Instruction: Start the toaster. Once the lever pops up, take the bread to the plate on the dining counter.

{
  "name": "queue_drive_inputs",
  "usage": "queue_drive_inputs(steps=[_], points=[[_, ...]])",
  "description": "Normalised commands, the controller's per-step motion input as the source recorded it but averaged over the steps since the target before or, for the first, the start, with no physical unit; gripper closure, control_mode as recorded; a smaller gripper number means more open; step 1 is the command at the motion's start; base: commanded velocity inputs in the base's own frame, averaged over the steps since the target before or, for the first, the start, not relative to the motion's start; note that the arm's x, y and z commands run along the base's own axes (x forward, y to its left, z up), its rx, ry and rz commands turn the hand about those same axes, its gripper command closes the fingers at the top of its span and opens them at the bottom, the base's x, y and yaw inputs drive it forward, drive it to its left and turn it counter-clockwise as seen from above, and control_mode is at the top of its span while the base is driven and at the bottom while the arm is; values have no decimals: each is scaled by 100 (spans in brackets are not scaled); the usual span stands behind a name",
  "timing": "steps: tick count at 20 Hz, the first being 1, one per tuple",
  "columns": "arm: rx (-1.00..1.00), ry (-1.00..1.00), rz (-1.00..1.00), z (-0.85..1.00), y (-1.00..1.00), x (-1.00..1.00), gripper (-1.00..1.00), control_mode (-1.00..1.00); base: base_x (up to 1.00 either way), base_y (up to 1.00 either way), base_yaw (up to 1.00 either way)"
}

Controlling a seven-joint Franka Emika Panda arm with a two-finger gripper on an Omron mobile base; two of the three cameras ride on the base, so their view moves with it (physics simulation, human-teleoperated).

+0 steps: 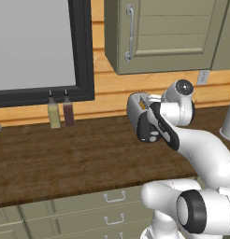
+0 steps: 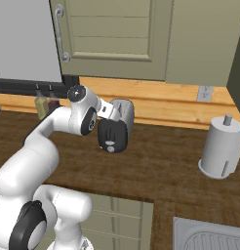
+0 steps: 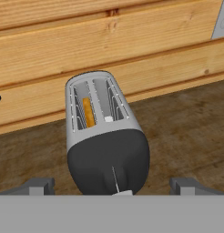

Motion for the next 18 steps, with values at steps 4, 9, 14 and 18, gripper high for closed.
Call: queue_drive_inputs(steps=[4,9,14,18], points=[[0,0,0,0,0,0,-100,-100,0,0,0],[0,0,0,0,0,0,-100,-100,0,0,0],[0,0,0,0,0,0,-100,-100,0,0,0],[0,0,0,0,0,0,-100,-100,0,0,0]])
